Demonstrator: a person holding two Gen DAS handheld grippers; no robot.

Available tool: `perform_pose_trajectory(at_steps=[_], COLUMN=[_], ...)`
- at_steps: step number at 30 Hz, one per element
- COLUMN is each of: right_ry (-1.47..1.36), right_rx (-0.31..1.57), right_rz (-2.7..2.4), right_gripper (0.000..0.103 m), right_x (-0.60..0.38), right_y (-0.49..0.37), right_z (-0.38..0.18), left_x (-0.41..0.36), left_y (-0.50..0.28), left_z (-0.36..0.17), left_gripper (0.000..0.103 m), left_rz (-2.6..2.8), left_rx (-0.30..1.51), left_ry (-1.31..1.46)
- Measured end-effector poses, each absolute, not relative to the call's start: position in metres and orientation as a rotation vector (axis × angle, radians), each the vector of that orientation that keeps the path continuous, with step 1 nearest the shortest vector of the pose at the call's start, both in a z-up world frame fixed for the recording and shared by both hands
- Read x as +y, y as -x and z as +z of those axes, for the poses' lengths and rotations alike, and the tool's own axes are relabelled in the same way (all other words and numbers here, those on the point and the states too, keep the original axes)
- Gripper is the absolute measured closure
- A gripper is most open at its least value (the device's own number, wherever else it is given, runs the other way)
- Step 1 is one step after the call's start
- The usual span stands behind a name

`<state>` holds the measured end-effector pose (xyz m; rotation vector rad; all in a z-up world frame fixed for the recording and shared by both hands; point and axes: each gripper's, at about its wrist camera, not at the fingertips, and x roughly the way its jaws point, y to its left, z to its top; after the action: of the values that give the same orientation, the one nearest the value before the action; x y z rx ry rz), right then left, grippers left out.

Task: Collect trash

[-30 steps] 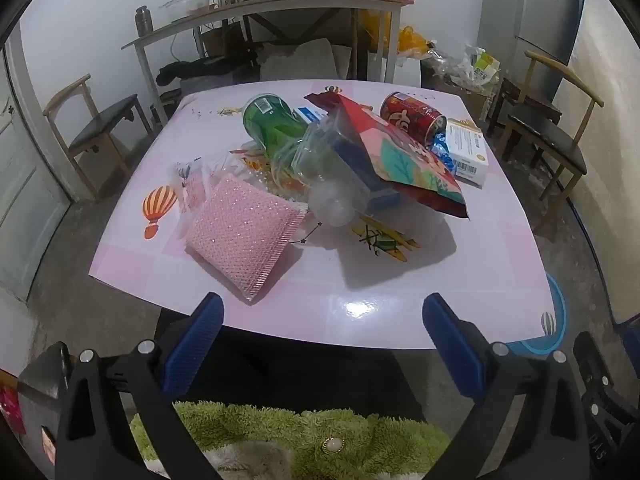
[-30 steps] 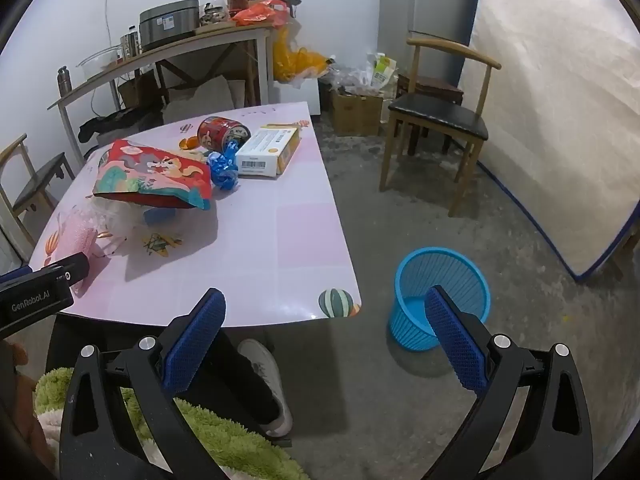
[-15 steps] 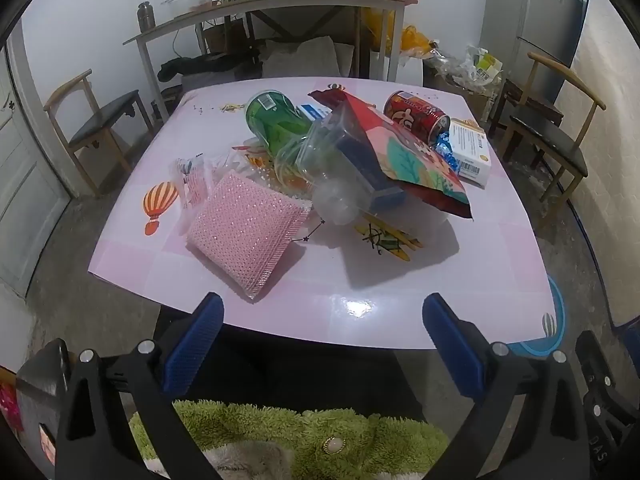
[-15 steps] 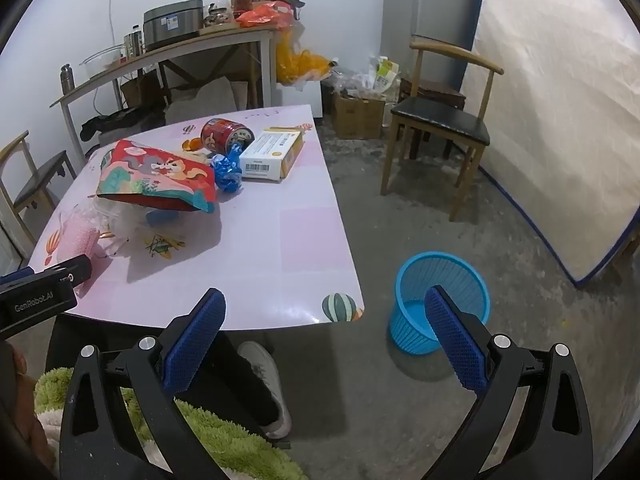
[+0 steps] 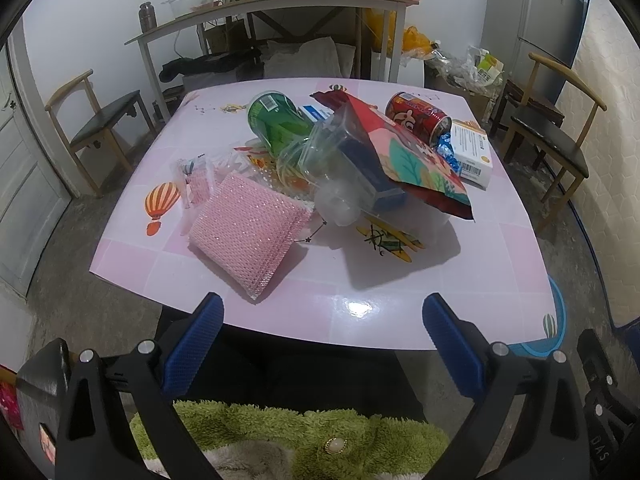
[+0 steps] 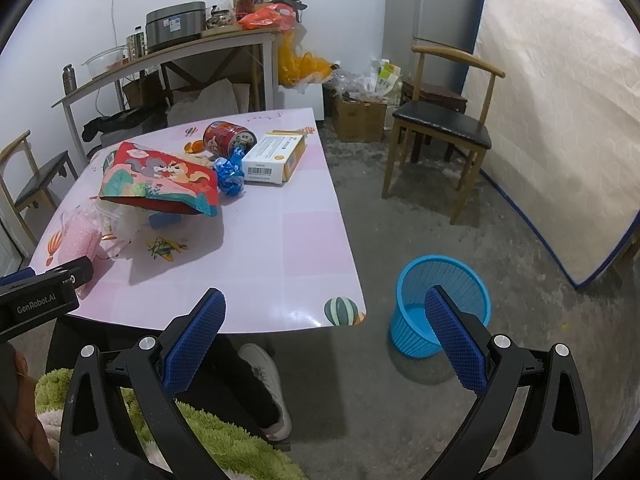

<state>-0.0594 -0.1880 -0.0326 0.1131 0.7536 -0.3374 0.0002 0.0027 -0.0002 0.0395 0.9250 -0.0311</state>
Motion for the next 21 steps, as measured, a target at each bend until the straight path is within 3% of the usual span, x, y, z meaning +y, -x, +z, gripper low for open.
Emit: perform_pose_trajectory(at_steps=[21], right_ry=[-0.108], right_rx=[0.745], right_rz=[-0.332], right_gripper=[0.008], right_x=[-0.1857], right_y=[0.0607], right_z=[-0.0377], left_x=[0.0044], left_y=[-0.0019], left_z=[0.0010], left_gripper=[0.005], left_rz=[-0.024], left_rx=[0.921], left_ry=[-0.038])
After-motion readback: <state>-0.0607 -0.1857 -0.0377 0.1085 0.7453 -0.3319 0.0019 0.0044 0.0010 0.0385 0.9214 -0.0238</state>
